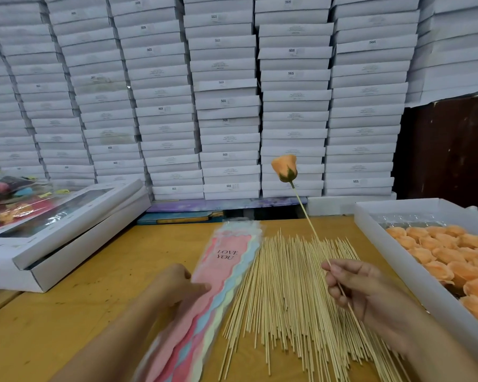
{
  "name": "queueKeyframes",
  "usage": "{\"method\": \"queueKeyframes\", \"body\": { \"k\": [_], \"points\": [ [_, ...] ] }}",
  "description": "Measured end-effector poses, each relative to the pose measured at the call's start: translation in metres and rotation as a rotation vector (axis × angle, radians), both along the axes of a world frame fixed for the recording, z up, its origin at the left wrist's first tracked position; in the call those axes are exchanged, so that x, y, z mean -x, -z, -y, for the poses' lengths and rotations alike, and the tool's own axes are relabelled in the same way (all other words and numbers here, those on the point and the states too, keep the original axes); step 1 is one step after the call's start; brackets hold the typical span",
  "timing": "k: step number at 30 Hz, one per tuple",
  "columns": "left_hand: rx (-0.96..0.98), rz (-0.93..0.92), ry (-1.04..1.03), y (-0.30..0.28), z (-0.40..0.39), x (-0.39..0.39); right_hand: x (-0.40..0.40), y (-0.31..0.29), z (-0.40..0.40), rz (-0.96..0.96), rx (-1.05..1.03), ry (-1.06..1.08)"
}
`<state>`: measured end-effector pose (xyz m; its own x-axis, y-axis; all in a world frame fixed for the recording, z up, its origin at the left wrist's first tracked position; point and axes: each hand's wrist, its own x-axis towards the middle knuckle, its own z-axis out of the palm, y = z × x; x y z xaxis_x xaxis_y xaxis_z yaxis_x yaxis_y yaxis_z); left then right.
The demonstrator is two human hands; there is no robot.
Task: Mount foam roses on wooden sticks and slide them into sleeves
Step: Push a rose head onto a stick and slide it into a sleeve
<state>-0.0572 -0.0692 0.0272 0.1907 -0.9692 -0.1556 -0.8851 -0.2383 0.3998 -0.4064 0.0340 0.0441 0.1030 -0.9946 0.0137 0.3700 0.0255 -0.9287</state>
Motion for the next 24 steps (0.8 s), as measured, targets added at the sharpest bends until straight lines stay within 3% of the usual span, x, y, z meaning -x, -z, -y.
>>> {"method": "queueKeyframes", "body": {
  "k": [8,17,20,24],
  "points": [
    [0.088,-0.142,-0.028,0.001,0.007,-0.009,0.002,0.0,0.001,0.002,-0.01,-0.006],
    [0.015,-0.252,0.026,-0.009,0.004,-0.014,0.005,0.003,0.003,-0.003,0.003,-0.014],
    [0.035,-0.163,0.04,-0.015,0.003,-0.012,0.005,0.004,0.003,-0.012,-0.001,-0.018],
    [0.141,0.12,0.043,-0.026,-0.005,-0.005,0.006,0.004,0.004,-0.005,-0.004,-0.017]
  ]
}}
